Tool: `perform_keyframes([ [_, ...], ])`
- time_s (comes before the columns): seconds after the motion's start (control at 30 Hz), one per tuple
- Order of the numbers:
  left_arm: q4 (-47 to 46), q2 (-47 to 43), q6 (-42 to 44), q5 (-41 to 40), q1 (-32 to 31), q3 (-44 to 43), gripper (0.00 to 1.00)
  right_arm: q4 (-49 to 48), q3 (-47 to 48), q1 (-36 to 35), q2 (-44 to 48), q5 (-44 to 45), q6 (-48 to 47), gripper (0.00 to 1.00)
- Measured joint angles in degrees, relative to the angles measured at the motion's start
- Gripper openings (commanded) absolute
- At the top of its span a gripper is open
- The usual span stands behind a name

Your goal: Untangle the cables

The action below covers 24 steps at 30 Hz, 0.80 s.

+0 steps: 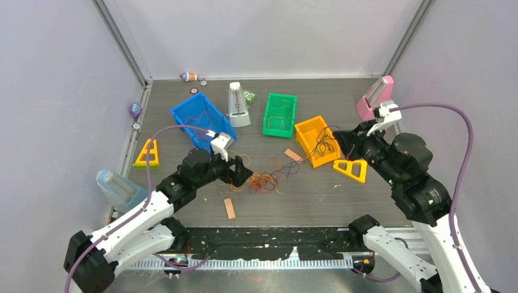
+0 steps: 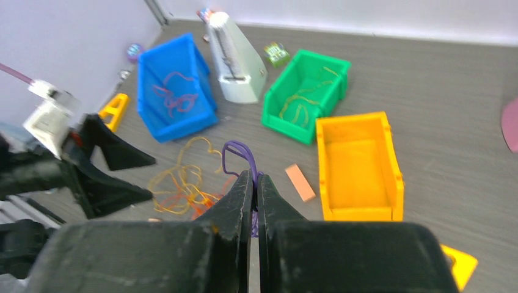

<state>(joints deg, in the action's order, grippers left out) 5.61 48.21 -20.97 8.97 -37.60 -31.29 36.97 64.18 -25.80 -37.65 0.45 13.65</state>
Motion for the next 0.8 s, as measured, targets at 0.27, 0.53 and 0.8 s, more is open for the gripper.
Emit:
perform_keyframes([
  [0.27, -16.61, 9.33, 8.11, 2.4, -6.51, -0.46, 0.85, -3.54, 8.81, 0.0, -4.39, -7.15, 1.97, 0.05],
  [0.53, -20.57, 28.09, 9.38, 2.91, -8.94, -9.18, 0.84, -5.99, 16.37, 0.0, -9.46, -12.17, 5.03, 0.05],
  [0.8, -32.11, 40.17, 2.71, 7.41, -9.25, -10.67, 0.81, -8.9, 30.51, 0.0, -16.52, -14.62, 8.35, 0.05],
])
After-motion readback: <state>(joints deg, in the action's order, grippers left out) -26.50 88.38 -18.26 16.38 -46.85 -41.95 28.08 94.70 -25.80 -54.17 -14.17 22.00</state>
